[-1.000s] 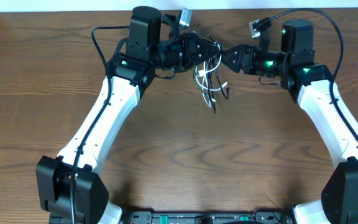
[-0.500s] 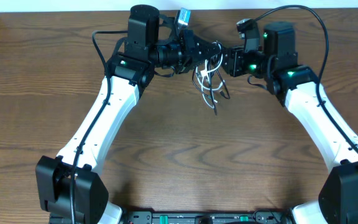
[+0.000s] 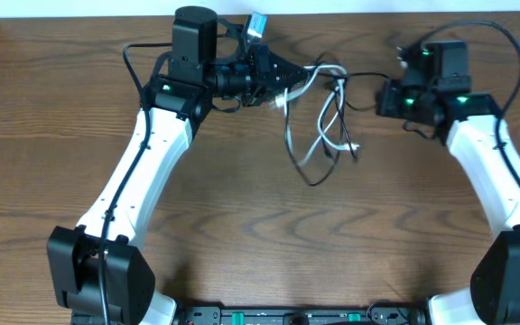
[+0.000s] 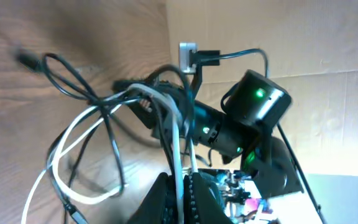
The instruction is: Untangle cables
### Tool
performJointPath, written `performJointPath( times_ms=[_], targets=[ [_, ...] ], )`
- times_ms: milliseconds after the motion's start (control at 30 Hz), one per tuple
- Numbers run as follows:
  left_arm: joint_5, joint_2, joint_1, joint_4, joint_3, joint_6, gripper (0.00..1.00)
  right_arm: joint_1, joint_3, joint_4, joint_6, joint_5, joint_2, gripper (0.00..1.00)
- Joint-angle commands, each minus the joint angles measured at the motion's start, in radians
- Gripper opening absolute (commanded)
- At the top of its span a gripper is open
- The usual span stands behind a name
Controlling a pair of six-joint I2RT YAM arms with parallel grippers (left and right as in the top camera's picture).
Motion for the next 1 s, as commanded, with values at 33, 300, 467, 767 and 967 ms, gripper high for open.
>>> performJointPath(
  times_ms=[33,300,467,767,967],
  targets=[
    [-0.098,-0.002,0.058,-0.106,0.004,0.153,0.07,-0.083,0.006,-0.158,0.062,0.133,0.001,0.01],
    [-0.320,-0.002,0.079,-0.292,0.004,0.299,0.07,-0.109,0.006,-0.286,0.050,0.124,0.001,0.01],
    [-0.421,0.000,0.079,-0.391,-0.028,0.402,0.07,-0.071,0.006,-0.320,-0.008,0.075,0.001,0.01],
    [-0.958,0.066,0.103,-0.539,-0.053,0.498,0.08,-0.066,0.006,-0.427,0.200,0.517,0.001,0.01],
    [-0.974,0.084,0.144,-0.543,-0.053,0.527,0.07,-0.096,0.006,-0.384,0.094,0.319,0.001,0.01]
  ],
)
